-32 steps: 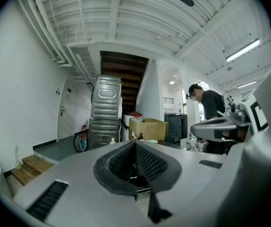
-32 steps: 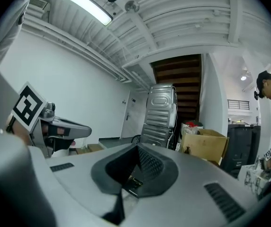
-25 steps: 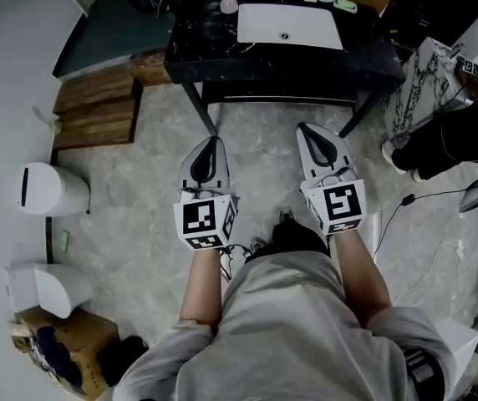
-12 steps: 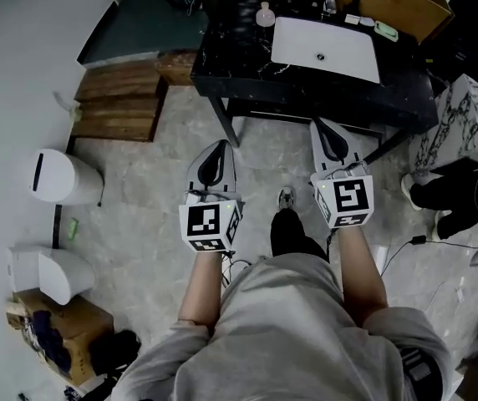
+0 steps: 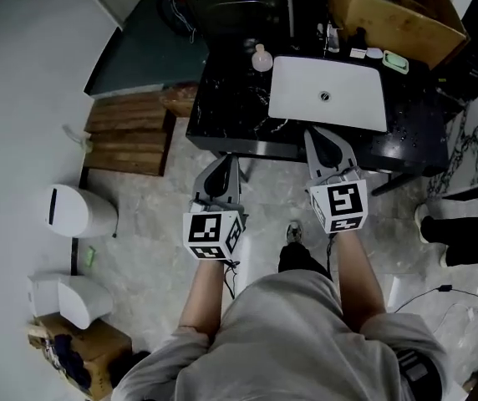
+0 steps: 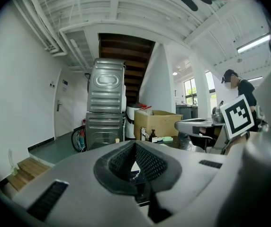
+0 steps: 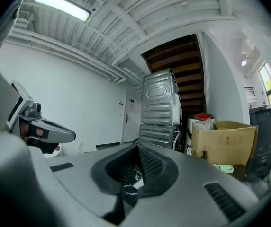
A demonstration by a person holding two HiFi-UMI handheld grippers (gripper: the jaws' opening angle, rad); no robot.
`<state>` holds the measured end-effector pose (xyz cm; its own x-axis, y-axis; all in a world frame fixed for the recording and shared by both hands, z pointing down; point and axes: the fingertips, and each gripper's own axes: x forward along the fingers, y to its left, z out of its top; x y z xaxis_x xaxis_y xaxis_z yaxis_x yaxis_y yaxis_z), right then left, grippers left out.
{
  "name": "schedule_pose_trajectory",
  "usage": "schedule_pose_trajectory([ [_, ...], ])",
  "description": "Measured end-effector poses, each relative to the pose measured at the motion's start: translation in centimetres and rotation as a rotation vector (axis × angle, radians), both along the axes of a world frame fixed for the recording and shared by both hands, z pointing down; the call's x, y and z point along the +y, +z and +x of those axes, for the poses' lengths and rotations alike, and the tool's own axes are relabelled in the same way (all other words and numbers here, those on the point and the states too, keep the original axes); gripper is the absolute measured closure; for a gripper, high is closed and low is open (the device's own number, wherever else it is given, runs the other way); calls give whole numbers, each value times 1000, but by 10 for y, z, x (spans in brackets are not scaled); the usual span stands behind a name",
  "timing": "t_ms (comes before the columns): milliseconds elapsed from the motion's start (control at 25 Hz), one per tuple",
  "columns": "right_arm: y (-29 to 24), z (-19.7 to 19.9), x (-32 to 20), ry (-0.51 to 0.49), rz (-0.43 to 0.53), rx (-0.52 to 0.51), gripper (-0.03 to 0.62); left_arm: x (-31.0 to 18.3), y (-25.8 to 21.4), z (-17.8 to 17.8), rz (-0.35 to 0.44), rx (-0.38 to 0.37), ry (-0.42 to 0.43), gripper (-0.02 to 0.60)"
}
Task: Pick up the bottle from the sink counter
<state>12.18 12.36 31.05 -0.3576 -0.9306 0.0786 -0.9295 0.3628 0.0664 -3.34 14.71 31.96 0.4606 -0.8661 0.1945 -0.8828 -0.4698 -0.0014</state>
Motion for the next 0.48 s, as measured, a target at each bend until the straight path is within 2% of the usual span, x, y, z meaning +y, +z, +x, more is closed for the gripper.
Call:
schedule_pose_trajectory([
  [200,23,24,-52,-23,-116,59,585,-48,15,28,-38,-16,24,569],
  [320,25,31,-82,-35,-130,81,585,-71,21,35,-45,-16,17,569],
  [480,28,21,-112,-67,-146,122,585,-95,31,29,-76,-28,-5,569],
])
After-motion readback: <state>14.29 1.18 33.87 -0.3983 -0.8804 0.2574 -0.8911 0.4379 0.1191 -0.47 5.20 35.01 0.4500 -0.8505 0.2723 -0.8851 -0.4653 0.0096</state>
